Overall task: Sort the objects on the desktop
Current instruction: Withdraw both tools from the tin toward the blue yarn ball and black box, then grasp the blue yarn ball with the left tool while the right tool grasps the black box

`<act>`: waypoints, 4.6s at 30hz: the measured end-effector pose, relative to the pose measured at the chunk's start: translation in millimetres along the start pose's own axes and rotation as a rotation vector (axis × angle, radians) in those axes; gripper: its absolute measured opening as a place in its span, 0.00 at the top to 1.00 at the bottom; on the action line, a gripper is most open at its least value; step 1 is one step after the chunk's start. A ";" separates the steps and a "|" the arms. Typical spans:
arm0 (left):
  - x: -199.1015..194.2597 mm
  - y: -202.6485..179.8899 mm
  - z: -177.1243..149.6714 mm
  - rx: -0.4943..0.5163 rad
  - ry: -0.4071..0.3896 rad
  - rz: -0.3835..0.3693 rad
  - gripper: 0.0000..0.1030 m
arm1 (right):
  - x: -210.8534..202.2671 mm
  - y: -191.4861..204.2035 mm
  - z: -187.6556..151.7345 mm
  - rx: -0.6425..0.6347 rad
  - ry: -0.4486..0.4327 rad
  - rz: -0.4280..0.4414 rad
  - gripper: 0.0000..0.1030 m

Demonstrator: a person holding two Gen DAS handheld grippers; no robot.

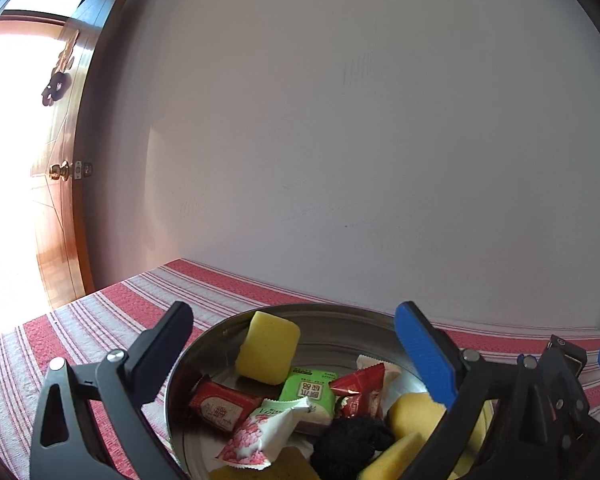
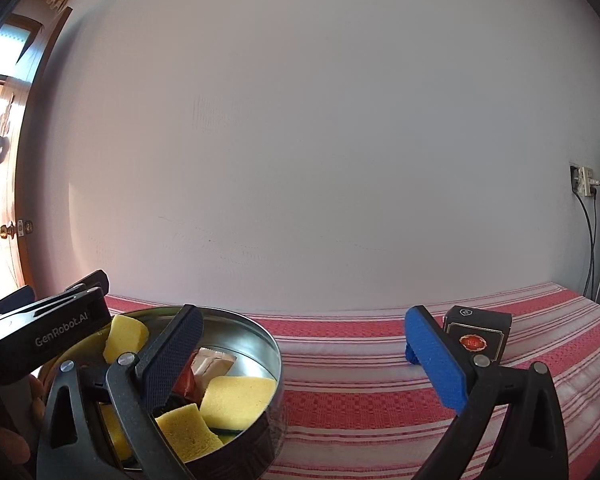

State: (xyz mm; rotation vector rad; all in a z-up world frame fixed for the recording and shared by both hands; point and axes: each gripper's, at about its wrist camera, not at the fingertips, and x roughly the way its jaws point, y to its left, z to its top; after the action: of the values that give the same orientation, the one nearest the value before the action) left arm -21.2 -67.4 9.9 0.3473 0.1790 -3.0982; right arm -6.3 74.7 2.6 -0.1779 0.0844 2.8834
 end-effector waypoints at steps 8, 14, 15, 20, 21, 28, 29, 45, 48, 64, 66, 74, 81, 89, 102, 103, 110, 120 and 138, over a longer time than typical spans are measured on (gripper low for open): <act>-5.4 -32.1 -15.5 0.088 0.016 -0.079 0.01 | -2.4 -39.9 -0.8 0.063 0.018 -0.066 0.00; -11.3 -45.7 -20.2 0.137 -0.005 -0.106 0.01 | -9.1 -62.4 2.5 0.041 0.020 -0.119 0.00; -11.4 -47.1 -20.9 0.141 -0.008 -0.107 0.01 | -9.5 -66.0 2.5 0.035 0.020 -0.125 0.01; -14.0 -53.2 -22.9 0.151 -0.012 -0.139 0.01 | -14.3 -87.5 4.3 -0.008 -0.005 -0.178 0.01; -14.2 -53.1 -22.9 0.149 -0.012 -0.137 0.01 | -15.0 -92.6 4.5 -0.016 -0.009 -0.191 0.01; -13.4 -59.4 -25.7 0.183 0.001 -0.115 0.01 | -13.3 -133.5 10.1 -0.050 -0.028 -0.259 0.01; -12.6 -62.1 -26.5 0.192 0.005 -0.117 0.01 | -13.6 -138.1 10.9 -0.057 -0.036 -0.271 0.01; -16.6 -150.6 -42.7 0.365 0.044 -0.240 0.01 | -5.9 -180.9 12.1 0.039 -0.029 -0.329 0.01; -13.8 -173.4 -46.9 0.408 0.059 -0.262 0.01 | -4.5 -180.1 12.4 0.017 -0.027 -0.343 0.01; 61.3 -283.8 -66.5 0.595 0.334 -0.442 0.03 | 2.0 -248.7 14.1 0.271 0.081 -0.478 0.01; 76.6 -294.4 -70.0 0.602 0.390 -0.438 0.05 | 2.0 -259.0 12.8 0.323 0.096 -0.480 0.01; 135.7 -317.2 -81.7 0.547 0.616 -0.451 0.23 | 2.2 -269.2 11.8 0.377 0.105 -0.469 0.01; 142.6 -318.9 -87.1 0.480 0.678 -0.551 0.65 | 9.5 -262.9 10.1 0.356 0.139 -0.449 0.01; 101.4 -293.0 -80.5 0.387 0.590 -0.530 0.65 | 10.9 -263.3 8.2 0.334 0.146 -0.482 0.01; 8.9 -217.7 -64.6 0.294 0.433 -0.613 0.65 | 23.8 -268.7 1.2 0.337 0.216 -0.468 0.01; 1.5 -212.9 -63.8 0.303 0.408 -0.611 0.65 | 25.1 -268.0 0.8 0.332 0.225 -0.458 0.01; -10.0 -191.1 -51.0 0.323 0.297 -0.605 0.65 | 37.3 -261.1 -6.0 0.333 0.303 -0.324 0.01; 3.9 -170.6 -46.9 0.233 0.327 -0.587 0.65 | 91.8 -259.5 12.5 0.236 0.349 -0.131 0.01; 15.0 -166.0 -46.3 0.181 0.364 -0.577 0.65 | 190.5 -208.3 -19.5 -0.185 0.683 -0.028 0.51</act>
State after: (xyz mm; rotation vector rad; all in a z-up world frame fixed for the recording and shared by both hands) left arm -30.9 102.7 -19.7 1.0375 -0.0033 -3.5858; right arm -134.7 321.3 -49.8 -1.1716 -0.0625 2.6620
